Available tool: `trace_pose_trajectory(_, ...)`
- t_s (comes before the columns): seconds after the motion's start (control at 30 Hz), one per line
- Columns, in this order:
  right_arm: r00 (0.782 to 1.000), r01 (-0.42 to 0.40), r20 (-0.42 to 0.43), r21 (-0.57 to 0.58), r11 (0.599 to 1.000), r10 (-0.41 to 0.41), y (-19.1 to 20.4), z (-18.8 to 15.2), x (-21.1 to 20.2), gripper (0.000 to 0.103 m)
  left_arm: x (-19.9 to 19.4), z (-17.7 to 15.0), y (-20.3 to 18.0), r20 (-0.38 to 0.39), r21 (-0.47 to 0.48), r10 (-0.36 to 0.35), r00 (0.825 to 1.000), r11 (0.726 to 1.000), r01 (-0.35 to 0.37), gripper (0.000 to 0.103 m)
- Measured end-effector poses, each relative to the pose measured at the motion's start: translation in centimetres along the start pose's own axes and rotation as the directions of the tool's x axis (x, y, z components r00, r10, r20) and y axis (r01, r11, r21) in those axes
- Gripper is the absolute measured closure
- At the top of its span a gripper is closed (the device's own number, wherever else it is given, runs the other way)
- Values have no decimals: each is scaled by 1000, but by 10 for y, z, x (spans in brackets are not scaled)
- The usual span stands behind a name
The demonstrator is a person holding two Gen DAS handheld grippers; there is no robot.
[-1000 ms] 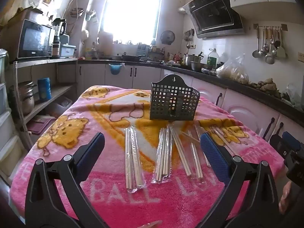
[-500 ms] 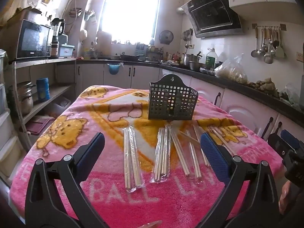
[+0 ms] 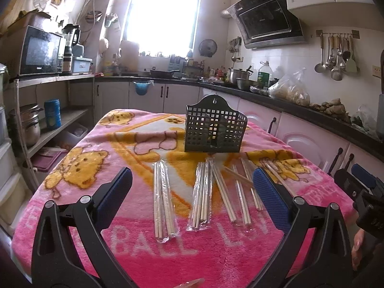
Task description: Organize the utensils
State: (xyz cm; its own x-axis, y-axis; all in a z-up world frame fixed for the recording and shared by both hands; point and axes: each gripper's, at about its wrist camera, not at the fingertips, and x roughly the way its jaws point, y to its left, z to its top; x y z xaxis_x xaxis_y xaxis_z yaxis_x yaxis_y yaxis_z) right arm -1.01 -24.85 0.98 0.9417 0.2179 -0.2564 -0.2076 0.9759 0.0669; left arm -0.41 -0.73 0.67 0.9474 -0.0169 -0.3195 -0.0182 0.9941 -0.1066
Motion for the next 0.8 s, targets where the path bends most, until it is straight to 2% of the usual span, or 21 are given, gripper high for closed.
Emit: trace_pose_trajectory(0.8, 1000, -8, -2, 2, 1000, 8, 1, -5, 2, 6, -2, 3, 0, 8, -2, -7, 1000, 1000, 7, 11)
